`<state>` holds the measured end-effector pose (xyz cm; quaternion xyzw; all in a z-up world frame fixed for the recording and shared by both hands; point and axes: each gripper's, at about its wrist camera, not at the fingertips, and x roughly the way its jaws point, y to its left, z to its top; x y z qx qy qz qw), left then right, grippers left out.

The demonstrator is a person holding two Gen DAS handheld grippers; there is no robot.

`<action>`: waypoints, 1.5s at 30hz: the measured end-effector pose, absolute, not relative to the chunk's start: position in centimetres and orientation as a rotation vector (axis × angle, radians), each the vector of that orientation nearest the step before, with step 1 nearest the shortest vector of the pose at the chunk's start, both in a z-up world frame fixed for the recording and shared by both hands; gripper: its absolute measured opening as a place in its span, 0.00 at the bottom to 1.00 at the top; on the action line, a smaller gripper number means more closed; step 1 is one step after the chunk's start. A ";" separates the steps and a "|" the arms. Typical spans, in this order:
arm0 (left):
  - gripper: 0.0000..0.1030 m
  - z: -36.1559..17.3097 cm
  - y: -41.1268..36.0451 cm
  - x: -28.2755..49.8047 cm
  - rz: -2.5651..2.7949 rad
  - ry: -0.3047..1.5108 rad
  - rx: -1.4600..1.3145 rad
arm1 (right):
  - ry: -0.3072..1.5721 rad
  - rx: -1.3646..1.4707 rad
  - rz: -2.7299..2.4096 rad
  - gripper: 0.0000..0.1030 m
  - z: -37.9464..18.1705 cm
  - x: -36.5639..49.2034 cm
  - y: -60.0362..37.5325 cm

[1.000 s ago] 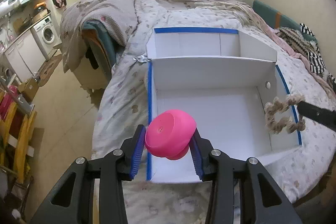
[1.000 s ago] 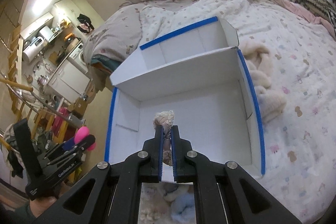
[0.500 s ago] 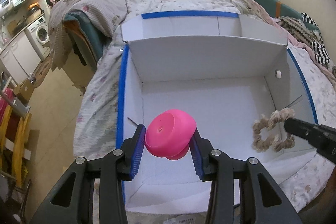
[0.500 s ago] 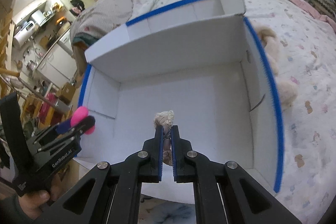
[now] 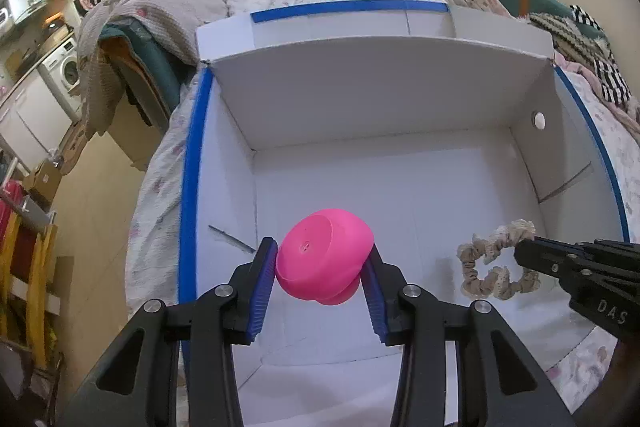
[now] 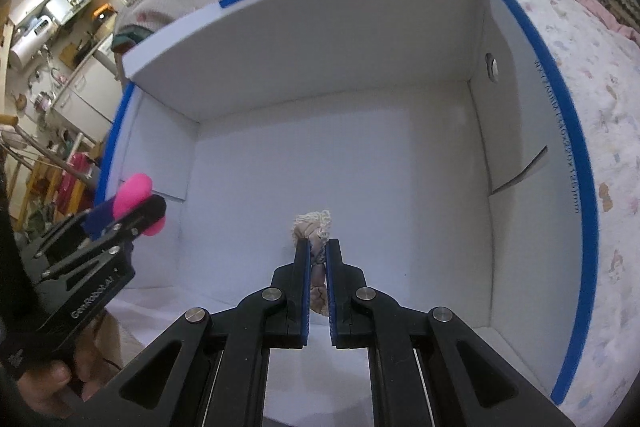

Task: Organize soft objects
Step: 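Carry the duck and scrunchie into the box and open both tools, then withdraw both tools from the box toward the remaining items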

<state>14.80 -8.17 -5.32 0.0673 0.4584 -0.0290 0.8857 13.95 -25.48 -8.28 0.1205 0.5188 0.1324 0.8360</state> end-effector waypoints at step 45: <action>0.69 -2.1 -7.0 11.7 -0.011 0.874 0.101 | 0.882 0.218 0.185 1.00 -3.4 12.0 -26.0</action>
